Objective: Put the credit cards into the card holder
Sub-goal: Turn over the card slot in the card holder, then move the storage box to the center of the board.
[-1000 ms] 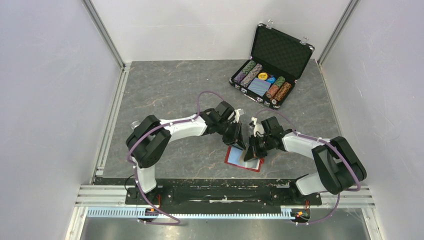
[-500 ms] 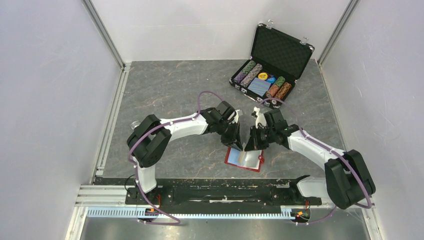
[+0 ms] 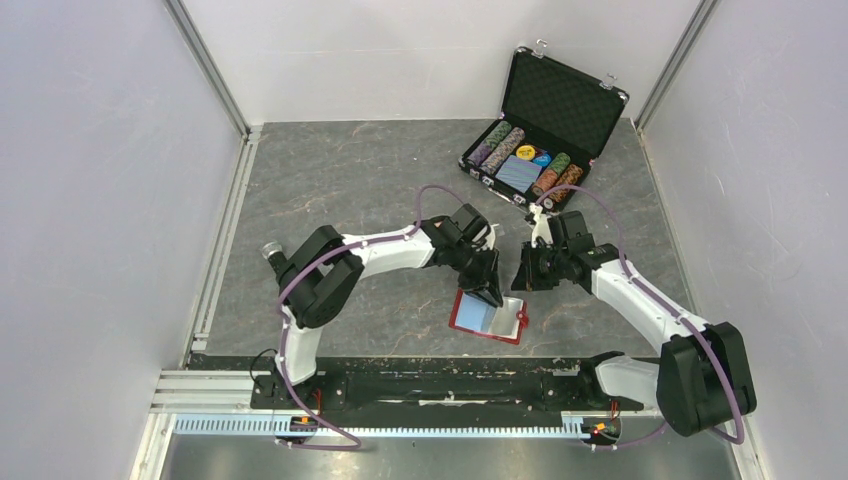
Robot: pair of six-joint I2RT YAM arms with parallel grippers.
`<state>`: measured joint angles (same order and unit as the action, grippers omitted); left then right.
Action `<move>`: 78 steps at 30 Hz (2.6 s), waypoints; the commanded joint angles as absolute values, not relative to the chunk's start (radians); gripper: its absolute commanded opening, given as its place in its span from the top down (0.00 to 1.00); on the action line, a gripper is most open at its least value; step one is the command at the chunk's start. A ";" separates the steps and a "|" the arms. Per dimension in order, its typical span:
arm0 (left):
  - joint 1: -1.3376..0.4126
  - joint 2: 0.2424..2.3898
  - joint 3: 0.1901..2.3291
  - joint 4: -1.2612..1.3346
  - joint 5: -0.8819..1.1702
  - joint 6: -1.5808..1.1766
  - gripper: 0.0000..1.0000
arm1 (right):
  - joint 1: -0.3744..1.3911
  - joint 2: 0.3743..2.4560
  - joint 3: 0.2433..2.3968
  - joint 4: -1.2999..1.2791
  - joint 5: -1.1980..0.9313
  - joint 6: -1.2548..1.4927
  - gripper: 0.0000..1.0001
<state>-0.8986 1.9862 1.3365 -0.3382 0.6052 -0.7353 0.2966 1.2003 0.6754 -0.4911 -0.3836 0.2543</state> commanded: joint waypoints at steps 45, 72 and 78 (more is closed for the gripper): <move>-0.587 1.391 1.006 -0.454 0.186 -0.543 0.48 | 0.453 1.912 1.457 -0.438 -0.453 0.276 0.38; -0.588 1.408 1.047 -0.472 0.199 -0.532 0.47 | 0.676 1.839 1.337 -0.569 -0.469 0.112 0.60; -0.586 1.429 1.053 -0.468 0.208 -0.547 0.47 | 0.685 1.772 1.332 -0.540 -0.416 0.142 0.54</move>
